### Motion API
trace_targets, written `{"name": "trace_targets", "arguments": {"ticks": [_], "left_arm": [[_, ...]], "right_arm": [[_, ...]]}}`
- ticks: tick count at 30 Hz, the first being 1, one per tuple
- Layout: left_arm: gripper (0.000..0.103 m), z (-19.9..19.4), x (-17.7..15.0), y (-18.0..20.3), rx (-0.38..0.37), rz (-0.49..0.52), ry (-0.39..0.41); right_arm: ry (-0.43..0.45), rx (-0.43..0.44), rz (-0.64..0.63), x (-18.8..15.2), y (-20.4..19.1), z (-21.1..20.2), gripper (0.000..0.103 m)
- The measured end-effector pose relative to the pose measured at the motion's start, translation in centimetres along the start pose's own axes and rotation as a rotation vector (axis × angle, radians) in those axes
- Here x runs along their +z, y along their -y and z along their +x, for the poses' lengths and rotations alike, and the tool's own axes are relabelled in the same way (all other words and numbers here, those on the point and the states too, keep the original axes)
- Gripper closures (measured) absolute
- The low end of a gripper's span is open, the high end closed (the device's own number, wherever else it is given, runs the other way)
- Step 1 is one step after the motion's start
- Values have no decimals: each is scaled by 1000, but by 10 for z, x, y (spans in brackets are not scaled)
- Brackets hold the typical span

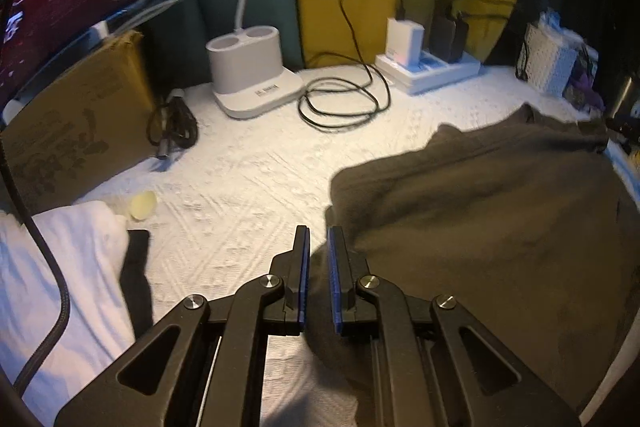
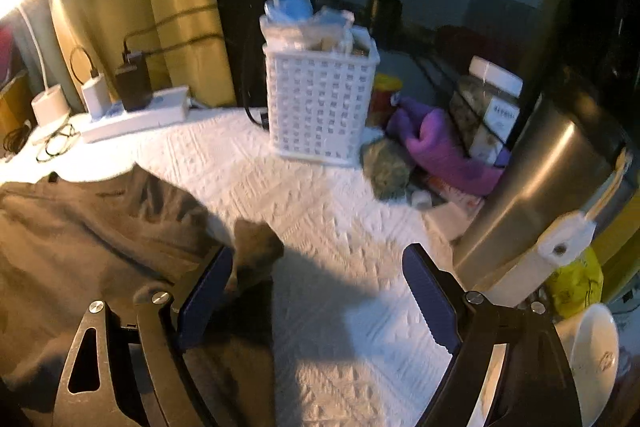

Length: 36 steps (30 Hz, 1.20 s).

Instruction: Fold small clothes

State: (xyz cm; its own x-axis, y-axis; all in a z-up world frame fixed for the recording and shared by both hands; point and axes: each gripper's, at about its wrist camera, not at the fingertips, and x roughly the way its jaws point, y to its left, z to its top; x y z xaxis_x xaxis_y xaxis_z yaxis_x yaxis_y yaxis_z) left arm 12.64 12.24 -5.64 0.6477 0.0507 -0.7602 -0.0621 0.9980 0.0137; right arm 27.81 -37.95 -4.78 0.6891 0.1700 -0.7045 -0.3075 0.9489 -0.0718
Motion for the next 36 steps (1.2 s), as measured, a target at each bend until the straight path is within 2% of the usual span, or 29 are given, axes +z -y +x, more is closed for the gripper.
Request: {"name": "trace_targets", "arguments": {"ticks": [1, 2, 5, 7, 11, 12, 14, 15, 17, 19, 23, 26, 28, 30, 32, 33, 34, 36], "left_arm": [[94, -2, 1, -4, -4, -14, 7], [94, -3, 2, -8, -8, -28, 13], [87, -2, 4, -18, -6, -56, 25], [65, 5, 5, -25, -23, -76, 20], [62, 27, 2, -38, -55, -125, -26], [62, 31, 1, -38, -67, -124, -34], [62, 40, -2, -35, -106, -113, -62], [63, 42, -3, -33, -112, -104, -64], [64, 42, -4, -25, -101, -56, -41], [98, 43, -2, -21, -116, -29, -43], [101, 38, 4, -16, -96, -8, -8], [101, 30, 8, -17, -100, -21, 18], [101, 30, 6, -18, -104, -42, 5], [100, 34, 3, -21, -105, -75, -25], [94, 34, -3, -21, -101, -88, -54], [74, 33, -6, -20, -102, -98, -59], [48, 31, -9, -19, -106, -107, -59], [44, 26, -14, -15, -114, -115, -53]], "right_arm": [[-3, 15, -8, 4, -1, 1, 38], [-5, 24, -14, 8, -3, 3, 46], [-14, 86, -24, 21, -8, 14, 48], [-50, 116, -28, 25, -11, 27, 49], [-145, 137, -83, 21, -23, 53, 51], [-167, 141, -99, 17, -25, 58, 56], [-207, 150, -117, 9, -28, 67, 85], [-210, 147, -123, 6, -28, 68, 88], [-188, 137, -124, 8, -29, 64, 92], [-121, 109, -115, 18, -28, 50, 93], [12, 61, -98, 41, -26, 27, 96], [49, 43, -94, 49, -26, 30, 96], [34, 27, -80, 47, -25, 46, 96], [-20, -11, -85, 37, -26, 68, 96], [-83, -49, -83, 23, -27, 88, 96], [-121, -51, -80, 19, -29, 96, 96], [-99, -56, -82, 20, -29, 92, 93], [-110, -80, -83, 22, -29, 90, 83]]}}
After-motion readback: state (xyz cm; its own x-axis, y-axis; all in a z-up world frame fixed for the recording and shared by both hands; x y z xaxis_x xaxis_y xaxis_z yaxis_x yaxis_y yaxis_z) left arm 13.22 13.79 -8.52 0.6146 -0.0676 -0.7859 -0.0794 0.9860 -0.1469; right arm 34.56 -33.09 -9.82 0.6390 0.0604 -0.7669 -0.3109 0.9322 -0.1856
